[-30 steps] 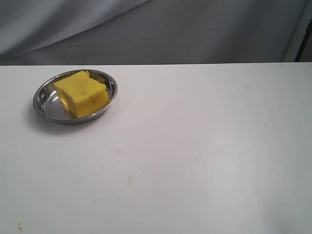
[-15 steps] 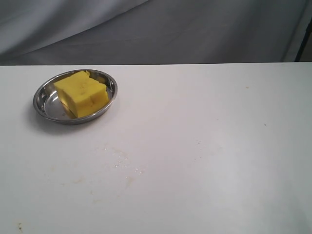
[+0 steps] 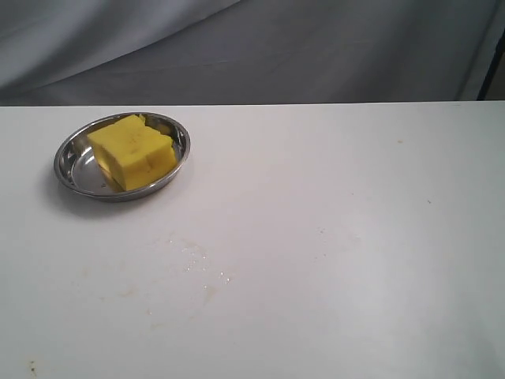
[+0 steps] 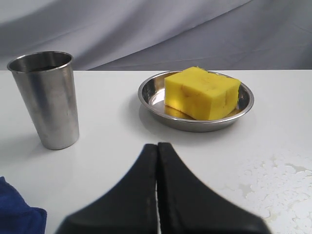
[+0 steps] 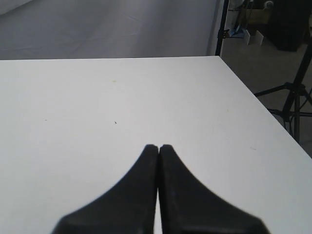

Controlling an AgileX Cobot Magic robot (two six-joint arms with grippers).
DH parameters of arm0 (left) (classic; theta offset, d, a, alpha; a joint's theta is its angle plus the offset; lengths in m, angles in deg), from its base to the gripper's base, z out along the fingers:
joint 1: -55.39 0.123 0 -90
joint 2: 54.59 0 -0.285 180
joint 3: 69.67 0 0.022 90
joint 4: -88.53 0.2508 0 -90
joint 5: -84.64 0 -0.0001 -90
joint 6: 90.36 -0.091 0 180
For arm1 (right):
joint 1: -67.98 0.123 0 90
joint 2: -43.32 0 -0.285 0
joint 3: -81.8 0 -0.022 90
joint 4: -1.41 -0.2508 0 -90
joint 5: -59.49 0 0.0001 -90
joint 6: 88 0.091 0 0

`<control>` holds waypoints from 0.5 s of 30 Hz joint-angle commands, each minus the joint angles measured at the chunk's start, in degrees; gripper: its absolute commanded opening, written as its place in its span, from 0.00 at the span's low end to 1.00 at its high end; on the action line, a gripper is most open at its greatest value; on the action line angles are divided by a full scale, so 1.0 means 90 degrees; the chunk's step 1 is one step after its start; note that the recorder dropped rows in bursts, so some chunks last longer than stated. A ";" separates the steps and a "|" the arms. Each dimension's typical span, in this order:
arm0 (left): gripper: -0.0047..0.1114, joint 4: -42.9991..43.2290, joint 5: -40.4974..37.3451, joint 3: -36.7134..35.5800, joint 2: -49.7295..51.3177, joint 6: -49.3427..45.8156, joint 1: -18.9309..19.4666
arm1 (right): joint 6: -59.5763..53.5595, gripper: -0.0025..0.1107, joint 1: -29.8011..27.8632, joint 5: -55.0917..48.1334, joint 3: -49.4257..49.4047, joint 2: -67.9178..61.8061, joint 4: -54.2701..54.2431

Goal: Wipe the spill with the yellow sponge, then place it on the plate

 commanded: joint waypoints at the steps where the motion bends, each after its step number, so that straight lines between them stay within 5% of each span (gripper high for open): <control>1: 0.04 -0.0012 0.0065 -0.0027 0.0025 0.0023 -0.0039 | -0.0071 0.02 -0.0022 0.0002 -0.0024 0.0029 -0.0019; 15: 0.04 -0.0012 0.0065 -0.0027 0.0025 0.0024 -0.0039 | -0.0071 0.02 0.0486 0.0002 -0.0024 0.0029 -0.0051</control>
